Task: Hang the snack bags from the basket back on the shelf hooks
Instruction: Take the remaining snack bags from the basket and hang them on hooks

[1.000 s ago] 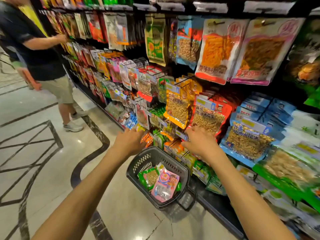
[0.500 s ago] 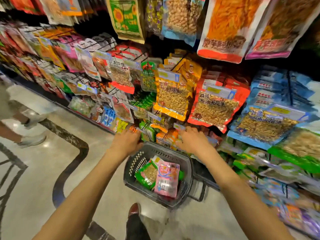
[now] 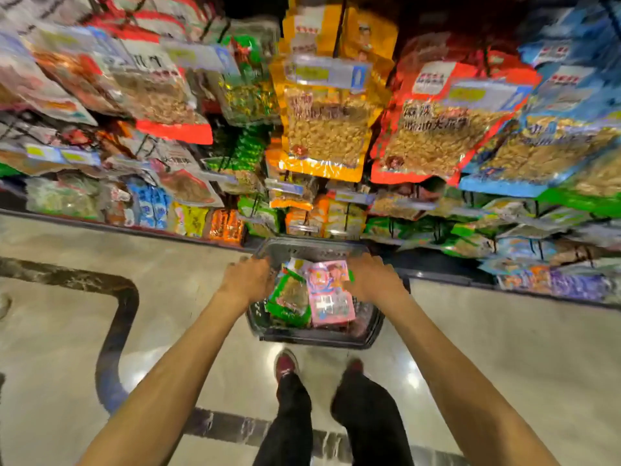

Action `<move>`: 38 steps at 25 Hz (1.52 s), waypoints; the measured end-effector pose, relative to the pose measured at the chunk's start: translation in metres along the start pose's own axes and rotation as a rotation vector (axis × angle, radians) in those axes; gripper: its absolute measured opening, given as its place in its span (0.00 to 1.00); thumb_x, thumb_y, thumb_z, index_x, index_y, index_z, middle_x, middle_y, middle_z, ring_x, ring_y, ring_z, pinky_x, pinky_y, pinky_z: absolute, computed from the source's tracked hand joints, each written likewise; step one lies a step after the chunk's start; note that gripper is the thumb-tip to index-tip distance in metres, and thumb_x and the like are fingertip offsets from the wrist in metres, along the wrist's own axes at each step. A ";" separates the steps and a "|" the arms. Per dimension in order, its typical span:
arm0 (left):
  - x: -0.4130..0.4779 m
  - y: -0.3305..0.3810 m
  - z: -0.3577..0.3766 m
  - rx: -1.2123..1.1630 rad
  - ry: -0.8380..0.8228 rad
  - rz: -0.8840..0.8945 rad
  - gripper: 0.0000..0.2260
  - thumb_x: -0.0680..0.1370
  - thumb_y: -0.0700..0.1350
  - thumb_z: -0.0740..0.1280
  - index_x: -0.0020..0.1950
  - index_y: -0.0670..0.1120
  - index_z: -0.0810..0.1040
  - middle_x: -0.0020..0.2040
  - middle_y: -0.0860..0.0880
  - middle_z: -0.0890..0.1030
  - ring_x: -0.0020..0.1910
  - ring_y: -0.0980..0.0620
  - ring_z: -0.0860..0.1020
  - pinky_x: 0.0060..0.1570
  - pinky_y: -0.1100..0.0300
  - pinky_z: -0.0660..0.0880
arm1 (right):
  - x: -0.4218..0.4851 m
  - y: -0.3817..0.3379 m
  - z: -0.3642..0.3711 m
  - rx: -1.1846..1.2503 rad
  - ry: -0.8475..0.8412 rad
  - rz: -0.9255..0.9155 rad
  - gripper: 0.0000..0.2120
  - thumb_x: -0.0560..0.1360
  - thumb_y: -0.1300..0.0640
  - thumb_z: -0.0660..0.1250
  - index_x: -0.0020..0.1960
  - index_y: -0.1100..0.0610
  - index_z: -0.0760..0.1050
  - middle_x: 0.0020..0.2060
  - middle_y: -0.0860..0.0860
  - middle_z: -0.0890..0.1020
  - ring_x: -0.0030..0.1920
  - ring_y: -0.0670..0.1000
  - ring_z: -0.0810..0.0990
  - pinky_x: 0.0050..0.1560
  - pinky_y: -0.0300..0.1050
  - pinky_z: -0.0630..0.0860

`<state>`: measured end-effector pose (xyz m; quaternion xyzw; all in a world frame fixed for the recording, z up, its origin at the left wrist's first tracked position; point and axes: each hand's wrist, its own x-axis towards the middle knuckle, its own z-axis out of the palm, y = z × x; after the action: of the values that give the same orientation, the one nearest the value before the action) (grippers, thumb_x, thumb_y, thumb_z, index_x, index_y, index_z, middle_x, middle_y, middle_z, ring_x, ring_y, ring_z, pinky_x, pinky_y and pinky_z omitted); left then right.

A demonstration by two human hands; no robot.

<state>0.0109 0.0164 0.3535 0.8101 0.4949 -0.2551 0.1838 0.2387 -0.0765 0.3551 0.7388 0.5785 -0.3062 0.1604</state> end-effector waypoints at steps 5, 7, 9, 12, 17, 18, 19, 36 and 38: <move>0.063 -0.013 0.069 -0.126 -0.196 0.020 0.22 0.81 0.54 0.61 0.71 0.46 0.68 0.64 0.38 0.78 0.62 0.37 0.76 0.57 0.47 0.76 | 0.052 0.014 0.073 0.062 -0.183 0.083 0.24 0.80 0.43 0.60 0.70 0.55 0.68 0.68 0.60 0.70 0.67 0.63 0.71 0.62 0.55 0.72; 0.088 -0.017 0.101 -0.152 -0.267 -0.007 0.24 0.81 0.55 0.60 0.73 0.45 0.68 0.64 0.38 0.77 0.62 0.38 0.76 0.58 0.47 0.76 | 0.072 0.017 0.101 0.085 -0.201 0.109 0.25 0.79 0.42 0.60 0.71 0.53 0.68 0.66 0.59 0.72 0.66 0.62 0.73 0.63 0.55 0.73; 0.115 -0.019 0.135 -0.171 -0.315 -0.027 0.24 0.81 0.55 0.60 0.74 0.46 0.67 0.65 0.39 0.77 0.62 0.38 0.76 0.58 0.48 0.75 | 0.094 0.021 0.132 0.114 -0.216 0.110 0.25 0.78 0.42 0.60 0.73 0.51 0.66 0.66 0.58 0.74 0.65 0.62 0.74 0.62 0.55 0.74; 0.161 -0.023 0.185 -0.184 -0.302 -0.014 0.22 0.81 0.54 0.61 0.71 0.45 0.70 0.65 0.39 0.77 0.63 0.39 0.75 0.60 0.49 0.74 | 0.138 0.028 0.183 0.106 -0.225 0.126 0.25 0.79 0.45 0.59 0.74 0.52 0.64 0.67 0.58 0.73 0.65 0.62 0.74 0.61 0.56 0.75; 0.252 -0.032 0.274 -0.209 -0.254 -0.033 0.21 0.80 0.52 0.63 0.69 0.41 0.71 0.65 0.37 0.76 0.64 0.37 0.75 0.61 0.48 0.73 | 0.227 0.052 0.278 0.100 -0.240 0.172 0.25 0.79 0.48 0.63 0.72 0.57 0.65 0.66 0.61 0.71 0.66 0.64 0.72 0.63 0.57 0.74; 0.268 -0.033 0.292 -0.207 -0.242 -0.041 0.21 0.80 0.51 0.64 0.69 0.41 0.71 0.65 0.36 0.76 0.64 0.37 0.75 0.61 0.48 0.73 | 0.244 0.058 0.294 0.085 -0.245 0.185 0.25 0.80 0.49 0.62 0.73 0.57 0.65 0.67 0.60 0.70 0.66 0.64 0.72 0.63 0.57 0.73; 0.284 -0.034 0.311 -0.209 -0.234 -0.055 0.21 0.80 0.51 0.64 0.68 0.40 0.71 0.64 0.36 0.76 0.64 0.36 0.75 0.61 0.49 0.73 | 0.263 0.064 0.313 0.087 -0.253 0.194 0.24 0.80 0.49 0.62 0.73 0.57 0.65 0.67 0.60 0.70 0.66 0.64 0.71 0.63 0.58 0.73; 0.379 -0.056 0.444 -0.936 -0.184 -0.385 0.23 0.72 0.49 0.76 0.63 0.45 0.74 0.53 0.47 0.79 0.48 0.50 0.76 0.49 0.57 0.71 | 0.376 0.107 0.447 0.834 0.142 0.662 0.34 0.62 0.41 0.79 0.60 0.58 0.76 0.54 0.55 0.80 0.55 0.55 0.80 0.53 0.46 0.77; 0.375 -0.055 0.444 -0.918 -0.184 -0.358 0.19 0.72 0.46 0.76 0.62 0.46 0.78 0.53 0.47 0.82 0.47 0.51 0.78 0.51 0.58 0.72 | 0.372 0.109 0.443 1.017 0.144 0.647 0.26 0.63 0.49 0.81 0.56 0.57 0.78 0.46 0.50 0.83 0.43 0.48 0.82 0.41 0.39 0.76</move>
<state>0.0012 0.0615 -0.2285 0.5223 0.6689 -0.1091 0.5175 0.2778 -0.0870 -0.2322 0.8802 0.1150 -0.4290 -0.1673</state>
